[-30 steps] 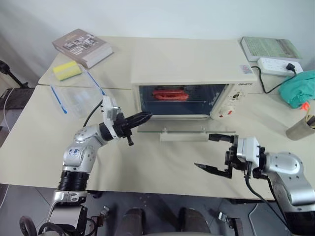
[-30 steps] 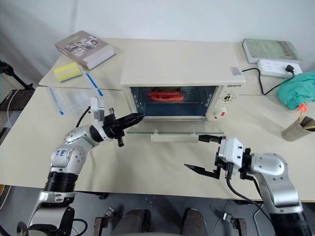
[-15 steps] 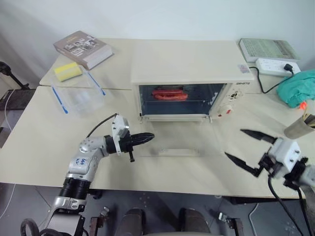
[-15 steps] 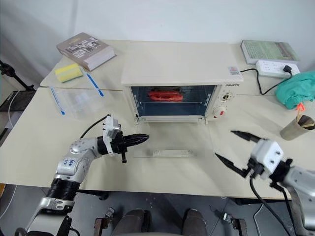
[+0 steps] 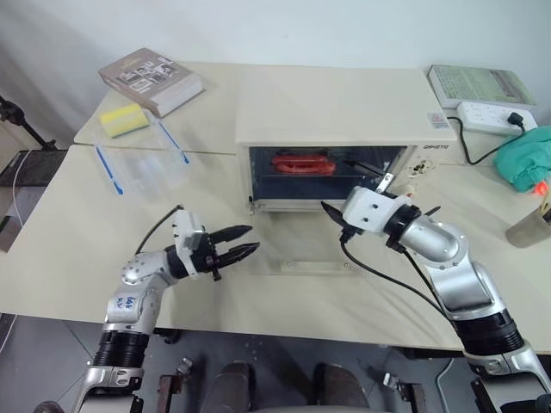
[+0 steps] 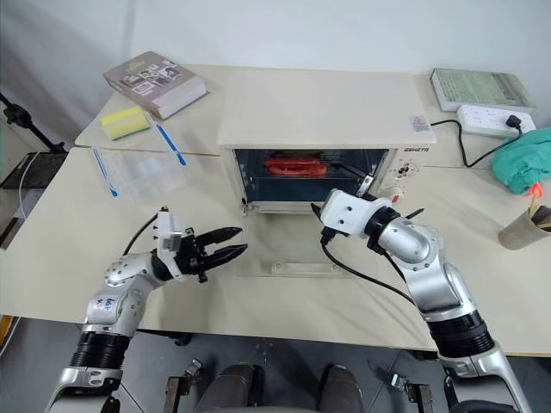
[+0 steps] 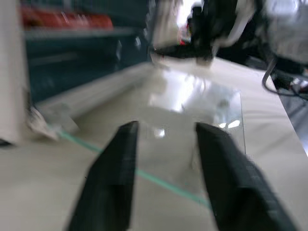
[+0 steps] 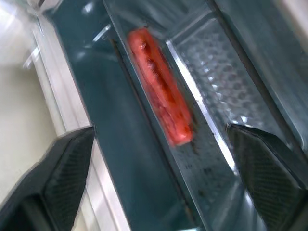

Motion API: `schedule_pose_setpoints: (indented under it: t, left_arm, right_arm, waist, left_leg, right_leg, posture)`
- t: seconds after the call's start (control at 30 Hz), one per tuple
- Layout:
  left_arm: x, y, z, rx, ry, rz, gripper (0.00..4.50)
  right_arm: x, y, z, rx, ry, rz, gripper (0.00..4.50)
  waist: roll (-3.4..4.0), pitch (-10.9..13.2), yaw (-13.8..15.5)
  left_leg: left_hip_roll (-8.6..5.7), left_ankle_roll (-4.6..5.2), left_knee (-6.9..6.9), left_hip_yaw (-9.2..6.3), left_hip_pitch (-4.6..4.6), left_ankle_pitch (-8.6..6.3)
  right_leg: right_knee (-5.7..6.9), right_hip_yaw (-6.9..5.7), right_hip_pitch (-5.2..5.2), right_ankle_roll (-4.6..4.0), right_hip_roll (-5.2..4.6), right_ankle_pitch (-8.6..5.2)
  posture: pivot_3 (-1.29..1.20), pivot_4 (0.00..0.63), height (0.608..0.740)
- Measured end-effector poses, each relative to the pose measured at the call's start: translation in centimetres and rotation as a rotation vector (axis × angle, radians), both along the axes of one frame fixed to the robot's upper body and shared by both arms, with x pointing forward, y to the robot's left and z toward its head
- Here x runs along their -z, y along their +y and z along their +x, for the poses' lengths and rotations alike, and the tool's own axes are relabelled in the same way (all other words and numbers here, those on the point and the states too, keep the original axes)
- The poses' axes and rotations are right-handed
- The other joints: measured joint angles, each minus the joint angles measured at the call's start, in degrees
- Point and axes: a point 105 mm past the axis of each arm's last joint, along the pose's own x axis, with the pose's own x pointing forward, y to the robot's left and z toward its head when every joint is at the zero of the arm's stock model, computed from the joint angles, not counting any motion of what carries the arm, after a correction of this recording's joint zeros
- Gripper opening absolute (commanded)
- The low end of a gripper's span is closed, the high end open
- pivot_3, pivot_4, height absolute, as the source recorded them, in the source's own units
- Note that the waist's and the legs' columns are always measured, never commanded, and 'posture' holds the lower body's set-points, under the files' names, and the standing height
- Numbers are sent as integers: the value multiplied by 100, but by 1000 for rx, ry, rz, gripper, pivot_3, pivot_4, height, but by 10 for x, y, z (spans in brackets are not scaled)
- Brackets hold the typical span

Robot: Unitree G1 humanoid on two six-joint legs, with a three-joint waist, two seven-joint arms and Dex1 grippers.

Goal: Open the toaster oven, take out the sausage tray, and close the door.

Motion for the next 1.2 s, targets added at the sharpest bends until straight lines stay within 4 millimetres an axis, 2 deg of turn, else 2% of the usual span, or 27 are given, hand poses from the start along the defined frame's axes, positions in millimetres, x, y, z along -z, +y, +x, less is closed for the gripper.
schedule_pose_setpoints:
  t: [0.13,0.17,0.37,0.53,0.63,0.77,1.03,1.07,1.2]
  left_arm:
    - [-12,28,-12,-85,-49,-6,4321]
    - [-14,31,-13,-99,-55,-10,4455]
    - [-21,38,-23,-143,-53,-27,4455]
    - [-17,39,-29,-158,-28,-21,4455]
    - [-19,38,-29,-160,-36,-22,4500]
    - [-19,37,-28,-164,-33,-26,4500]
    - [-18,34,-28,-156,-27,-27,4500]
    - [-18,34,-28,-155,-28,-27,4500]
    - [-18,34,-28,-154,-29,-27,4500]
  right_arm:
    - [-4,-7,21,122,-124,-127,4500]
    - [-6,-9,24,140,-141,-138,4500]
    - [-2,3,31,160,-193,-199,4500]
    - [1,16,33,145,-205,-195,4500]
    - [2,15,36,166,-207,-215,3948]
    - [3,11,38,196,-213,-240,2907]
    - [3,8,39,223,-213,-257,275]
    - [4,8,39,222,-211,-265,75]
    - [4,9,39,220,-210,-276,75]
  waist:
    - [0,0,-140]
    - [0,0,-139]
    - [0,0,-133]
    - [0,0,-140]
    - [0,0,-131]
    - [0,0,-143]
    - [0,0,-146]
    - [0,0,-146]
    - [-2,-1,-148]
  left_leg:
    - [4,-1,1,3,-3,0]
    - [4,-1,1,2,-3,0]
    - [4,-1,4,1,-7,0]
    - [4,-1,5,2,-7,0]
    - [3,-1,6,2,-8,0]
    - [4,-1,5,3,-9,0]
    - [4,-1,5,8,-18,0]
    - [4,-1,5,8,-18,0]
    - [4,-1,5,9,-20,0]
  right_leg:
    - [18,5,-16,-1,1,-1]
    - [21,5,-16,-1,0,-1]
    - [20,7,-17,-1,0,-1]
    - [21,7,-19,-1,0,-1]
    - [20,8,-17,-1,0,-1]
    - [25,9,-24,-1,1,-1]
    - [32,14,-38,-1,1,-1]
    - [32,14,-39,-1,1,-1]
    - [32,15,-41,-1,1,-1]
  posture:
    - [0,150,740]
    - [0,150,740]
    - [0,150,740]
    - [0,150,740]
    - [0,150,740]
    - [0,150,740]
    - [0,150,740]
    - [0,150,740]
    - [0,150,740]
